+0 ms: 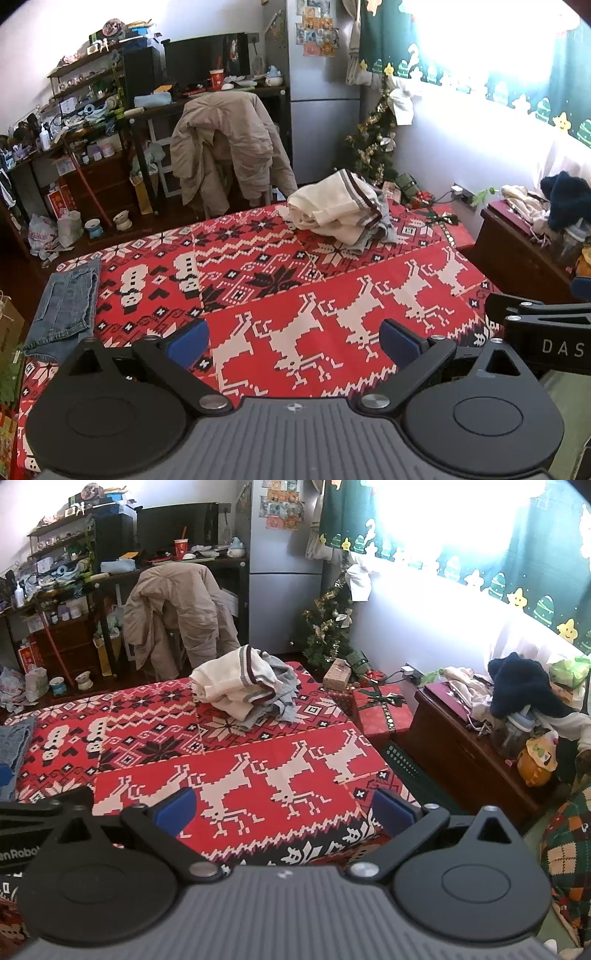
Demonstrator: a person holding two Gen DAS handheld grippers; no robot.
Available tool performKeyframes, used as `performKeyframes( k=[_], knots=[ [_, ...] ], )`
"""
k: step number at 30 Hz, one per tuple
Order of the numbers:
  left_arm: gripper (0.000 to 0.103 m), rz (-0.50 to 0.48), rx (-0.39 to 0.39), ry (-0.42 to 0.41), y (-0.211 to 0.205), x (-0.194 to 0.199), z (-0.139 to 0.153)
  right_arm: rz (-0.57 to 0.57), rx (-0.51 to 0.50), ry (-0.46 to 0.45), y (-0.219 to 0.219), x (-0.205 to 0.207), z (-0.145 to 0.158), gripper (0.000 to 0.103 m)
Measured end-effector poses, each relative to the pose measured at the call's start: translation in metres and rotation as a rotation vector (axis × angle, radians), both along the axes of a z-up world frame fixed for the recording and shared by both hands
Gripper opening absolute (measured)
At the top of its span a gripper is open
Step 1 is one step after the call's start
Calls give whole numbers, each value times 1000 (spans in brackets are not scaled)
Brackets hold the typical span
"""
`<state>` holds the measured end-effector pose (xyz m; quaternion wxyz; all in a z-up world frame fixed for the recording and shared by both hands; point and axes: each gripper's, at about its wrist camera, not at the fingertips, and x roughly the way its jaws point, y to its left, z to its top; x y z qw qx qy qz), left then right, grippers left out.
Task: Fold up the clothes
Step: 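Move both grippers toward the cream sweater pile on the bed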
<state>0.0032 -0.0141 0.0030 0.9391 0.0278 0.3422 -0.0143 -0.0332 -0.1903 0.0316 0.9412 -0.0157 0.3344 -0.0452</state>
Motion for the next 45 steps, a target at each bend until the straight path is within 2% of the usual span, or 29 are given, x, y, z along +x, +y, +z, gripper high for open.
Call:
performKeyframes(
  k=[4,11,21,27,31,37,42,45],
  knots=[
    [100,-24,-41,-3,1,-1,-2,-13,-25,14,3,3,-4,102],
    [99,-30,-36,-10,-1,-2,-5,-7,-81,8,6,6,-9,102],
    [98,-22,-44,-54,1,7,-9,0,6,-16,-5,12,-12,102],
    [98,6,-71,-81,4,16,-19,-41,58,-8,-11,24,-19,102],
    [98,31,-70,-82,6,26,-27,-64,-4,-25,-12,36,-29,102],
    [98,38,-71,-86,11,40,-38,-15,-90,-31,-6,51,-44,102],
    [98,21,-40,-87,9,50,-42,23,-53,-9,-5,64,-52,102],
    [99,-2,-56,-63,10,59,-44,37,-34,17,-3,74,-56,102]
  ],
)
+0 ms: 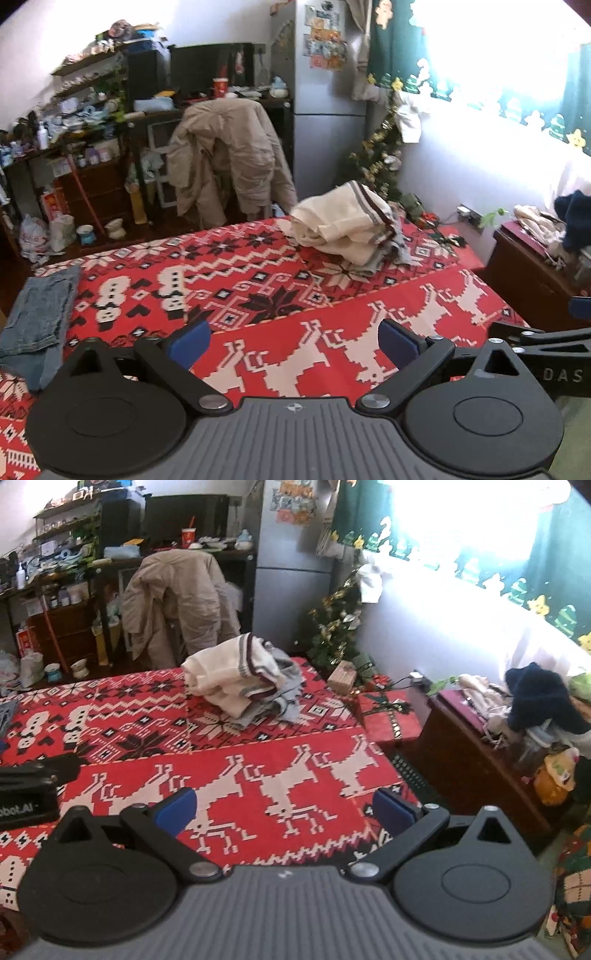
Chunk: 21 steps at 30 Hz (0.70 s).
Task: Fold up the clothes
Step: 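Move both grippers toward the cream sweater pile on the bed, then grasp the cream sweater's trimmed edge with both grippers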
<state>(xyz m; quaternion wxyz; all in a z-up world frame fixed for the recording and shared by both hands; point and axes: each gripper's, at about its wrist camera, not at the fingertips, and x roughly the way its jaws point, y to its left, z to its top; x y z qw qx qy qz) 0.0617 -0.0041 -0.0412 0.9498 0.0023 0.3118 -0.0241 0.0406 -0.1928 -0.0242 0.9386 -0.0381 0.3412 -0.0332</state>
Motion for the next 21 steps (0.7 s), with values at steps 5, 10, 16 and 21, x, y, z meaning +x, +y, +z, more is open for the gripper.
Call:
performKeyframes(
  k=[5,10,16,21],
  knots=[
    [99,-35,-31,47,2,20,-5,2,65,28,-5,20,-5,102],
    [99,6,12,41,1,45,-13,11,118,26,-13,42,-14,102],
    [99,-69,17,-43,-3,86,-26,7,111,-2,-23,86,-34,102],
    [99,-141,-66,-72,-5,126,-41,87,66,2,-24,133,-52,102]
  ],
)
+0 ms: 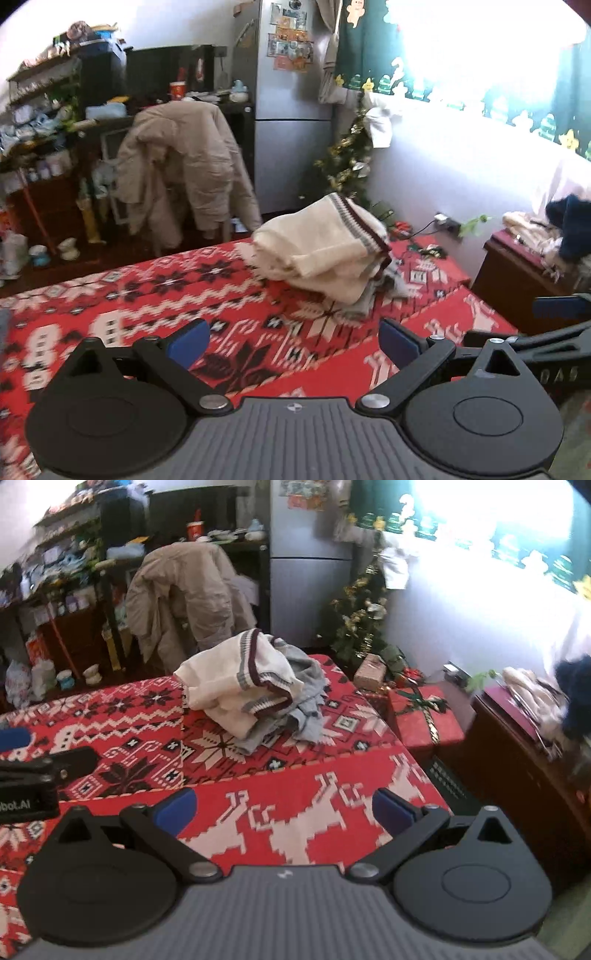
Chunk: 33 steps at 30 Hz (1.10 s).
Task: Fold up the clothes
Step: 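Grasp the cream sweater's trimmed edge with both grippers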
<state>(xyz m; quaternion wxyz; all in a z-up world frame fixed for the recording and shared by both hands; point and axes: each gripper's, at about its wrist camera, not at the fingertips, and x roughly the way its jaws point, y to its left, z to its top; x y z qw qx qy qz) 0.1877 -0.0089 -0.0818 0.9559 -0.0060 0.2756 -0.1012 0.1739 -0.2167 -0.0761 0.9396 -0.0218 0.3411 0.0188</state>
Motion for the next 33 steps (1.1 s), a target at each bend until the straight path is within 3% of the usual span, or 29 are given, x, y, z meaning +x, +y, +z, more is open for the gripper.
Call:
performKeyframes(
  k=[5,11,14,20,22,24,25,27,28,29,30,32,33],
  knots=[
    [99,-6,-71,-92,0,33,-15,63,4,-8,1,45,-14,102],
    [97,-11,46,-3,-18,87,-38,112,21,-74,-1,88,-32,102],
    [84,-59,79,-4,-25,99,-50,105,25,-72,-5,111,-44,102],
    [77,-155,145,-74,-38,115,-63,101,30,-75,-14,146,-64,76],
    [77,-180,181,-81,-45,122,-67,114,26,-74,-14,154,-70,61],
    [76,-201,222,-95,-54,129,-70,126,13,-74,-13,161,-74,55],
    [74,-211,243,-114,-58,130,-71,127,2,-72,-13,164,-76,46],
    [64,-220,266,-146,-62,133,-71,123,1,-67,-13,170,-80,28],
    [62,-221,265,-158,-62,135,-70,121,6,-64,-13,173,-82,25],
    [53,-215,249,-168,-61,136,-68,118,11,-64,-14,175,-84,25],
    [38,-197,210,-169,-57,138,-65,113,15,-68,-15,178,-85,25],
    [22,-150,115,-164,-47,142,-58,99,31,-88,-18,180,-87,25],
    [22,-122,64,-164,-41,145,-56,92,42,-100,-20,181,-87,25]
  ],
)
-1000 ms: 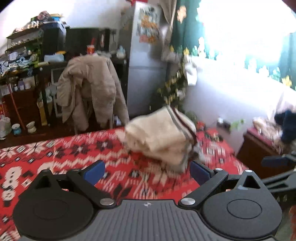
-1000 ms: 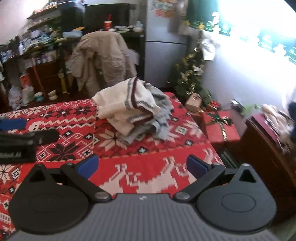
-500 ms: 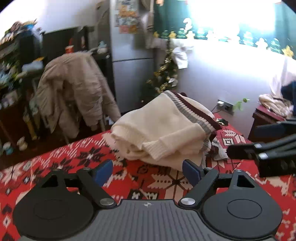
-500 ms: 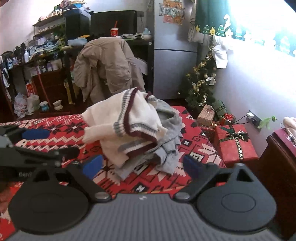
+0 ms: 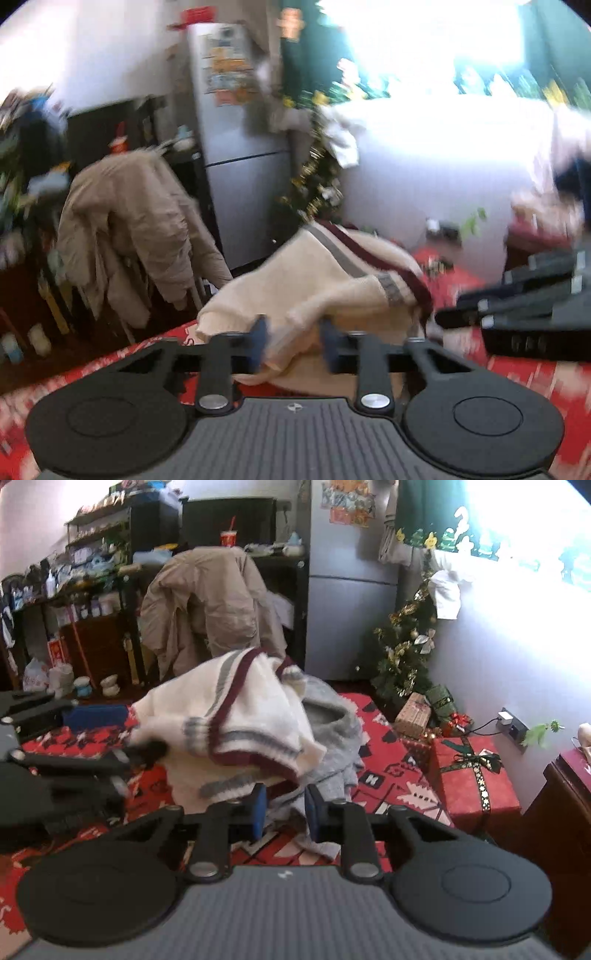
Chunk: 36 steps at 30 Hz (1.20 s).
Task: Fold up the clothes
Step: 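Grasp the cream sweater's trimmed edge with both grippers, then lift the cream sweater off the grey garment and pull it toward the open bedspread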
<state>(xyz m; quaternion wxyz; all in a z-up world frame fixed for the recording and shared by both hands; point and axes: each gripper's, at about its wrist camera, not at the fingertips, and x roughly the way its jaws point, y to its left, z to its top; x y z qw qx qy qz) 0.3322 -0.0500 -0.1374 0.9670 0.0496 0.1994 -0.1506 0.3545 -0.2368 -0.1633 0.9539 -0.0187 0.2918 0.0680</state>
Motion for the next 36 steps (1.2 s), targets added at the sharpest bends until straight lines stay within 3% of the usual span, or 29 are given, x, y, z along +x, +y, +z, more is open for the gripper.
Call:
performKeyframes(
  k=[2,4,9,13,16,17,18,19,20,21,22,26,29,36],
  knots=[
    [22,25,-69,6,6,5,2,-10,30,-17,-4,3,-1,26],
    [25,24,-89,25,4,9,-1,2,41,-21,-5,7,-1,28],
    [66,-9,-18,-15,-11,6,-3,19,39,-18,-1,14,-5,52],
    [77,21,4,-29,-17,7,-10,-20,56,-6,-3,24,-13,55],
    [78,1,-21,-23,-16,8,-13,-51,137,-9,-11,34,-16,54],
    [77,-10,-32,-20,-15,8,-13,-52,160,-10,-13,36,-17,51],
    [60,-21,-43,-17,-15,8,-14,-47,178,-10,-14,39,-18,40],
    [44,-26,-39,-6,-16,8,-13,-32,189,-8,-14,40,-18,22],
    [8,-27,-28,11,-17,9,-12,-17,187,-10,-12,41,-17,14],
    [6,-27,-16,27,-19,9,-11,-2,175,-17,-8,39,-15,4],
    [6,-23,-21,30,-17,7,-8,13,163,-24,-4,38,-13,2],
    [6,-10,-55,11,-1,-18,13,64,127,-74,14,12,7,2],
    [6,0,-83,6,22,-49,32,97,154,-93,25,-17,29,1],
    [6,72,-174,95,88,-148,51,207,186,-109,62,-116,80,1]
  ],
)
